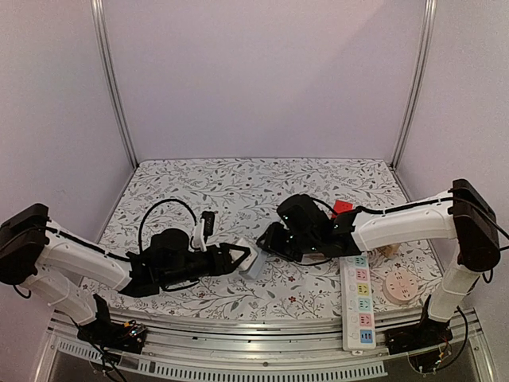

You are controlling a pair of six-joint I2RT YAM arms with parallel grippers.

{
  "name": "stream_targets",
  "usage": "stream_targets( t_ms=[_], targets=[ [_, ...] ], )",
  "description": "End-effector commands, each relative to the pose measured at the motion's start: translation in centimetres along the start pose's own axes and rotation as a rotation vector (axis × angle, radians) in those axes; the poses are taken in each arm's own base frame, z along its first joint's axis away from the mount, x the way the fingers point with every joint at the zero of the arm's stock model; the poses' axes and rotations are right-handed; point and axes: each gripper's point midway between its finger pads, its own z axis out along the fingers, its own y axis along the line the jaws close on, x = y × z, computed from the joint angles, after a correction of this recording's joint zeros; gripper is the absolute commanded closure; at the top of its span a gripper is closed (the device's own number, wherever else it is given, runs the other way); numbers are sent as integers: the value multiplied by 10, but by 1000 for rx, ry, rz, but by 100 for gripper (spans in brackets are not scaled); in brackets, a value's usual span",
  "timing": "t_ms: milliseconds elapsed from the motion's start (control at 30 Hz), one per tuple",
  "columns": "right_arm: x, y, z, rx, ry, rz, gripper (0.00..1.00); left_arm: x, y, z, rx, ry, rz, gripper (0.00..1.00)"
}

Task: Pull the plug off the socket

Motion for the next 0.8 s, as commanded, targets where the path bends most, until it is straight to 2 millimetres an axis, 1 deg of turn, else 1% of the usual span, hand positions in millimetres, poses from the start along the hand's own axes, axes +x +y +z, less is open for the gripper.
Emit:
stream_targets(
  t_ms=[0, 100, 167, 300, 433, 533, 600, 767],
  targets=[
    [2, 9, 1, -21, -7, -77, 78, -25, -48, 0, 147, -76, -11, 100],
    [3, 8, 0, -19, -5, -74, 84, -25, -47, 1, 143, -75, -8, 100],
    [3, 11, -1, -30, -3, -75, 88, -26, -47, 1, 139, -76, -8, 100],
    [3, 12, -2, -27, -13, -98, 100, -28, -48, 4, 145, -63, -19, 100],
    [5, 10, 0, -19, -7, -123, 100, -28, -48, 9, 132, -13, -11, 100],
    [6, 9, 1, -17, -5, -108, 100, -28, -46, 9, 123, -11, 14, 100],
    [3, 8, -1, -14, -18, -79, 100, -31, -47, 7, 133, -31, 29, 100],
    [-9, 6, -13, -19, -93, 64, 100, -30, -40, 2, 136, -70, 42, 100]
  ],
)
